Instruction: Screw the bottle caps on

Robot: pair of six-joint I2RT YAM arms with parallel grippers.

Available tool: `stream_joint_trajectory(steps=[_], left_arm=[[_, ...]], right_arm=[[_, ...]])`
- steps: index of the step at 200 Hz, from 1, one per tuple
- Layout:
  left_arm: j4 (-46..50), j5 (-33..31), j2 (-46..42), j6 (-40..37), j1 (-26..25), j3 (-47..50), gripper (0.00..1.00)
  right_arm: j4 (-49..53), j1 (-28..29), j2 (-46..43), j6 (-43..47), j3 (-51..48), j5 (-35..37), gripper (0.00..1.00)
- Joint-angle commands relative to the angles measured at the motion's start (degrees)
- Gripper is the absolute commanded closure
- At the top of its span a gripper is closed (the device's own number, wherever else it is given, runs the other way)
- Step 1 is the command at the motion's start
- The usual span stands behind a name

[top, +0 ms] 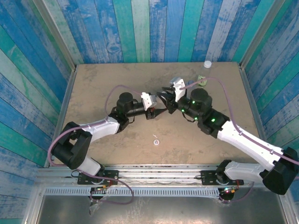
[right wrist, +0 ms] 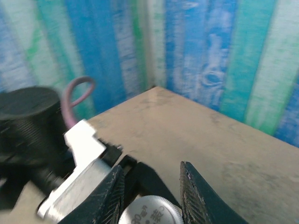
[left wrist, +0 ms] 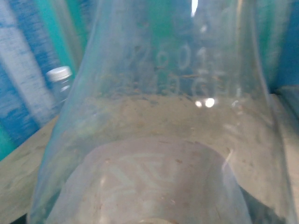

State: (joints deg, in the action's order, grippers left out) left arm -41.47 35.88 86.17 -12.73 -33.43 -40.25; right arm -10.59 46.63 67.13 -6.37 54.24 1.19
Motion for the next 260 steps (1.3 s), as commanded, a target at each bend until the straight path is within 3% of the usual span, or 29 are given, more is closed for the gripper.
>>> stream_joint_trajectory(steps=[1,23,47,56,67,83,92,124,163,185,202,229,260], left_arm=[[-3.41,-27.41,-1.03,1.34,-1.16,-1.38,0.41],[-3.14,-31.89,-0.49,0.40,-3.03,-1.62,0.41],[-1.97,-28.74,-0.31,0.63,-3.04,-1.59,0.35],[-1.56,-26.72,-0.31,0.61,-3.04,-1.59,0.28],[-0.62,-24.27,-0.39,0.59,-3.00,-1.59,0.12],[-1.00,-19.74,-0.88,-0.07,-3.02,-0.55,0.00],[-1.73,-16.58,-1.42,-0.44,-3.04,0.48,0.06],[-0.18,0.36,-4.48,-1.74,-3.04,2.45,0.06],[-6.47,9.95,-8.67,3.89,-1.70,5.48,0.06],[-8.09,7.59,-8.61,4.93,-0.95,5.83,0.06],[-6.79,3.67,-6.12,5.00,-0.92,4.45,0.06],[-8.02,-3.21,-0.33,7.92,-1.02,1.25,0.06],[-7.11,-10.19,6.74,10.18,-2.84,-4.15,0.06]], right_arm=[[0.19,7.23,4.20,-11.45,-1.51,23.05,0.99],[1.45,9.05,6.37,-13.46,0.11,28.99,0.99],[2.75,8.80,7.09,-11.31,2.36,30.07,0.99],[3.75,8.57,7.18,-10.50,3.30,29.73,0.99],[4.93,8.02,6.97,-9.12,4.06,28.09,0.99],[7.81,7.05,6.10,-8.87,4.73,26.48,0.99],[8.84,6.51,5.38,-8.75,4.44,25.81,0.99],[13.47,4.81,1.54,-8.01,2.43,24.97,0.98],[23.11,1.80,-5.82,-7.35,-0.73,27.38,0.98],[27.99,-0.78,-11.93,-6.93,-3.51,31.32,0.99],[28.36,-5.87,-17.29,-5.84,-6.27,31.63,0.99],[25.84,-18.96,-19.99,-3.09,-7.82,25.41,0.99],[19.00,-31.98,-15.65,0.22,-6.28,15.76,0.99]])
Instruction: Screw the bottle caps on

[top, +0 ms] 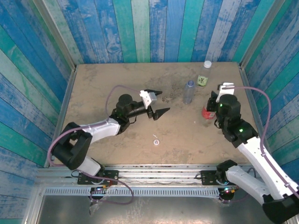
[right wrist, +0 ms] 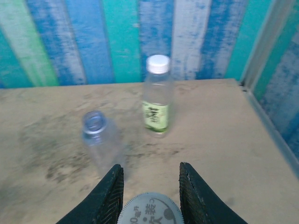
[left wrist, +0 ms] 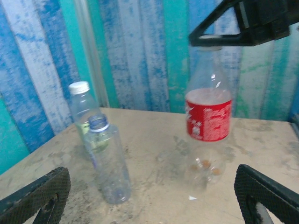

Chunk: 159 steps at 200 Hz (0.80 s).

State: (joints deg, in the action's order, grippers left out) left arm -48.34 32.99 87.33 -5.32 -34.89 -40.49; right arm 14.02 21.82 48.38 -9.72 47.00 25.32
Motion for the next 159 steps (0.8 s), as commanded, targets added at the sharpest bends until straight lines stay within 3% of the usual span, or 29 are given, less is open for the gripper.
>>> stream_joint_trajectory(steps=[1,21,38,70,109,159], left_arm=[[-0.17,-7.67,5.71,2.77,-1.52,-3.99,0.06],[-1.10,-13.82,9.79,4.17,-3.51,-6.41,0.06],[-1.27,-15.44,12.84,6.22,-4.01,-8.42,0.06],[-2.26,-16.42,17.20,9.21,-4.21,-10.87,0.06],[-3.47,-17.53,22.77,11.65,-5.52,-14.66,0.06],[-1.79,-19.19,28.77,13.38,-6.93,-20.63,0.06]], right_arm=[[-5.95,-7.47,3.42,3.61,1.06,-8.72,0.99],[-10.36,-13.85,9.15,2.61,2.80,-14.36,0.99],[-12.35,-16.24,14.38,2.39,5.30,-16.74,0.99],[-12.38,-17.96,22.39,3.20,10.48,-18.47,0.99],[-12.52,-18.41,24.92,4.40,11.80,-18.58,0.93],[-11.14,-18.45,25.06,5.60,12.39,-20.22,0.57]])
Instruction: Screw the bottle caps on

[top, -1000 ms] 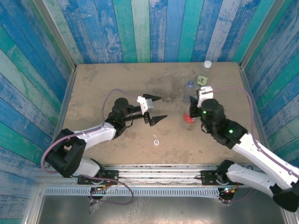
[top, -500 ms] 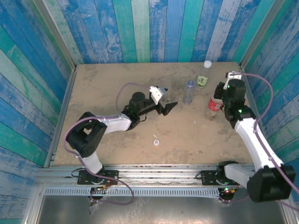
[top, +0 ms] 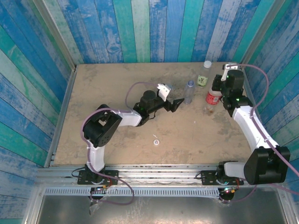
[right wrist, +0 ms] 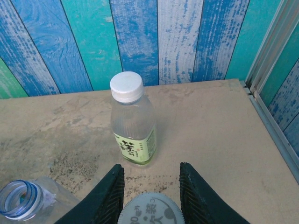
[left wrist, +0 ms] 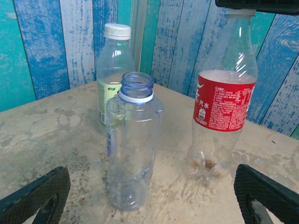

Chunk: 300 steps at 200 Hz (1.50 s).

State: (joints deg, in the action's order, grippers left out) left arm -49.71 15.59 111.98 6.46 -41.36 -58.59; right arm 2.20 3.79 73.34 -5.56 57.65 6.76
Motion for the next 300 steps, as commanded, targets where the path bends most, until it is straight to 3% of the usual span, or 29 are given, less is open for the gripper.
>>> stream_joint_trajectory(steps=[1,37,93,196,235,300], left_arm=[[-0.40,-1.84,4.16,1.62,-0.47,-2.56,0.06],[0.22,-2.02,6.58,1.87,-0.51,-5.08,0.06],[3.75,-2.38,12.15,3.10,-1.35,-11.78,0.06],[15.31,-3.53,21.69,6.41,-1.75,-29.49,0.06],[18.33,-3.29,24.62,6.93,-1.79,-34.82,0.00],[19.53,-2.34,25.61,6.48,-1.79,-36.77,0.20]], right_arm=[[0.69,-0.39,0.12,1.44,1.76,-1.71,0.56],[1.24,-0.41,-1.26,3.25,2.69,-2.33,0.37],[1.86,-0.42,-3.70,4.32,2.56,-4.21,0.25],[3.01,-0.38,-11.16,4.07,-0.46,-5.62,0.22],[4.17,-0.43,-13.81,4.55,-0.78,-4.67,0.21],[4.97,-0.38,-15.60,4.68,-1.31,-4.18,0.22]])
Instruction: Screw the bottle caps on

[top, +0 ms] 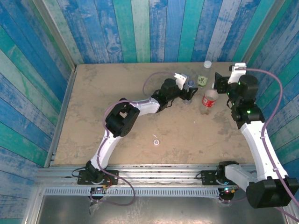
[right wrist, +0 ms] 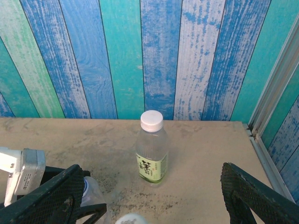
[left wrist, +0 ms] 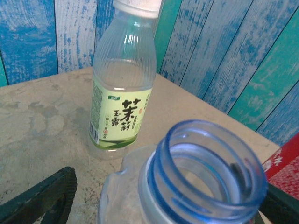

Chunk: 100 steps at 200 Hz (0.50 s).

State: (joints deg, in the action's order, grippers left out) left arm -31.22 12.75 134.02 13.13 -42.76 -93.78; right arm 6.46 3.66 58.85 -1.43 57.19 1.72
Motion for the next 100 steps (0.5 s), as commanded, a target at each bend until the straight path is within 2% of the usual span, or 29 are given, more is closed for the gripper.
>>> stream_joint_trajectory(steps=[1,37,100], left_arm=[[1.01,0.51,3.55,-0.19,-0.35,-1.58,0.20],[-0.37,1.13,2.39,-1.20,-0.36,0.20,0.37],[-4.13,2.71,-8.06,-10.21,-0.40,10.87,0.41]], right_arm=[[0.73,-0.24,-1.15,0.55,-0.85,0.85,0.22],[1.23,-0.25,-1.46,0.07,-0.68,-0.40,0.22],[3.28,-0.21,-3.33,-0.21,-0.83,-7.56,0.22]])
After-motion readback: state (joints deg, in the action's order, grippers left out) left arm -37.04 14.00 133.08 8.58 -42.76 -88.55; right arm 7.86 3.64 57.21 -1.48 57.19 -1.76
